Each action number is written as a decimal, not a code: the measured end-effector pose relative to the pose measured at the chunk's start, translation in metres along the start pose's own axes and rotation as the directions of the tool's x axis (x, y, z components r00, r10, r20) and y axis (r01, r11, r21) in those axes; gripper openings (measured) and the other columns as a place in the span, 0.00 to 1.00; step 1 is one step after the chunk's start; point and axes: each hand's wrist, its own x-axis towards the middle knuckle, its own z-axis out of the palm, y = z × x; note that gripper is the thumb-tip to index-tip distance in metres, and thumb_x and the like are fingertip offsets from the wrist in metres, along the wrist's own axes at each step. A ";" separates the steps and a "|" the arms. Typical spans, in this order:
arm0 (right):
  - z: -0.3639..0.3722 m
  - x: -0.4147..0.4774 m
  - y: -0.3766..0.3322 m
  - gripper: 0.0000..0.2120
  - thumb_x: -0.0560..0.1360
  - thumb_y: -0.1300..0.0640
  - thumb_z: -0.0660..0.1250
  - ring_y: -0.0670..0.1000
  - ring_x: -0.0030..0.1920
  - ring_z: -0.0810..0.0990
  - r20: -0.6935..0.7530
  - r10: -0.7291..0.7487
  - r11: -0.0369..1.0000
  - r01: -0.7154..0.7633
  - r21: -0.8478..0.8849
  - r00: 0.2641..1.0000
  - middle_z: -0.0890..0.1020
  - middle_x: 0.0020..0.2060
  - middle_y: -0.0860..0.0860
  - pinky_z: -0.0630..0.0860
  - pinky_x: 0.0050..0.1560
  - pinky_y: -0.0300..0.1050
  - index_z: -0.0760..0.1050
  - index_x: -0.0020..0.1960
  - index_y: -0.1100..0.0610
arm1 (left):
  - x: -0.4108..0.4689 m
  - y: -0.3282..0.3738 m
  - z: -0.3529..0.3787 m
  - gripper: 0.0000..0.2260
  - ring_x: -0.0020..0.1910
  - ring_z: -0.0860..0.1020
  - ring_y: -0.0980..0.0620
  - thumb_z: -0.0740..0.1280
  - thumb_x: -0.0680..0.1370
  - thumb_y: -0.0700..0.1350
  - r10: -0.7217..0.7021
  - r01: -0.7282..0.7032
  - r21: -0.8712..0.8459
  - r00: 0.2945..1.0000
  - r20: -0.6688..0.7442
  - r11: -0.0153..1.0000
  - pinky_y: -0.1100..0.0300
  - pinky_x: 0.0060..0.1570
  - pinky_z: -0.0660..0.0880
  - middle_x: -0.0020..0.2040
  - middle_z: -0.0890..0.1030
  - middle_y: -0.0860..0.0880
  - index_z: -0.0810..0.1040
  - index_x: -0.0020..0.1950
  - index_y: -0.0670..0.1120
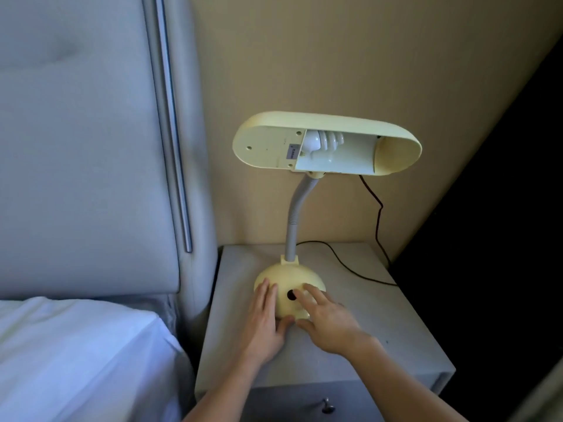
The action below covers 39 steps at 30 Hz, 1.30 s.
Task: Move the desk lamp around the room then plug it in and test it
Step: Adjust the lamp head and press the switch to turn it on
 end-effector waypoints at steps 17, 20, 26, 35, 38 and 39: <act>0.007 0.003 -0.008 0.29 0.83 0.47 0.56 0.59 0.79 0.50 0.042 -0.002 1.000 0.002 0.001 0.999 0.46 0.81 0.54 0.65 0.73 0.57 0.50 0.80 0.48 | -0.001 -0.002 -0.002 0.35 0.80 0.47 0.51 0.61 0.79 0.60 0.014 -0.014 0.017 1.000 -0.001 1.000 0.55 0.77 0.52 0.81 0.45 0.53 0.50 0.80 0.49; 0.011 0.004 -0.008 0.29 0.83 0.50 0.56 0.62 0.79 0.49 0.054 -0.012 1.000 0.014 -0.026 0.998 0.44 0.80 0.57 0.61 0.75 0.58 0.50 0.80 0.50 | -0.001 0.000 -0.003 0.37 0.80 0.45 0.52 0.60 0.77 0.63 -0.012 0.011 0.019 1.000 0.019 1.000 0.50 0.78 0.53 0.81 0.44 0.55 0.48 0.80 0.51; 0.015 0.002 -0.004 0.33 0.82 0.51 0.58 0.61 0.80 0.46 0.047 -0.025 0.999 0.024 0.027 0.999 0.42 0.80 0.56 0.57 0.77 0.55 0.44 0.81 0.49 | -0.001 -0.001 -0.003 0.38 0.80 0.46 0.53 0.60 0.76 0.65 -0.028 0.028 0.017 0.999 0.027 0.999 0.52 0.77 0.53 0.81 0.43 0.56 0.47 0.80 0.54; 0.014 0.005 -0.007 0.34 0.81 0.48 0.60 0.58 0.80 0.48 0.014 -0.002 0.998 0.002 0.055 1.000 0.45 0.81 0.54 0.59 0.76 0.53 0.46 0.80 0.50 | 0.001 -0.001 -0.005 0.38 0.79 0.46 0.53 0.62 0.77 0.62 -0.001 0.001 -0.004 1.000 0.015 1.000 0.58 0.75 0.50 0.81 0.44 0.55 0.47 0.80 0.53; 0.013 0.006 -0.008 0.34 0.81 0.48 0.60 0.59 0.80 0.48 0.025 0.001 0.998 -0.002 0.058 1.000 0.45 0.80 0.54 0.60 0.76 0.54 0.46 0.80 0.49 | 0.001 -0.002 -0.005 0.38 0.79 0.46 0.53 0.62 0.77 0.62 -0.001 0.001 -0.009 1.000 0.017 1.000 0.60 0.74 0.48 0.81 0.44 0.55 0.47 0.80 0.53; 0.013 0.007 -0.008 0.34 0.81 0.48 0.60 0.59 0.79 0.48 0.027 0.002 0.998 -0.004 0.063 1.000 0.45 0.81 0.54 0.60 0.76 0.55 0.46 0.80 0.49 | 0.001 -0.002 -0.005 0.38 0.79 0.46 0.53 0.62 0.77 0.63 -0.002 0.002 -0.008 1.000 0.015 1.000 0.60 0.74 0.48 0.81 0.44 0.55 0.47 0.80 0.53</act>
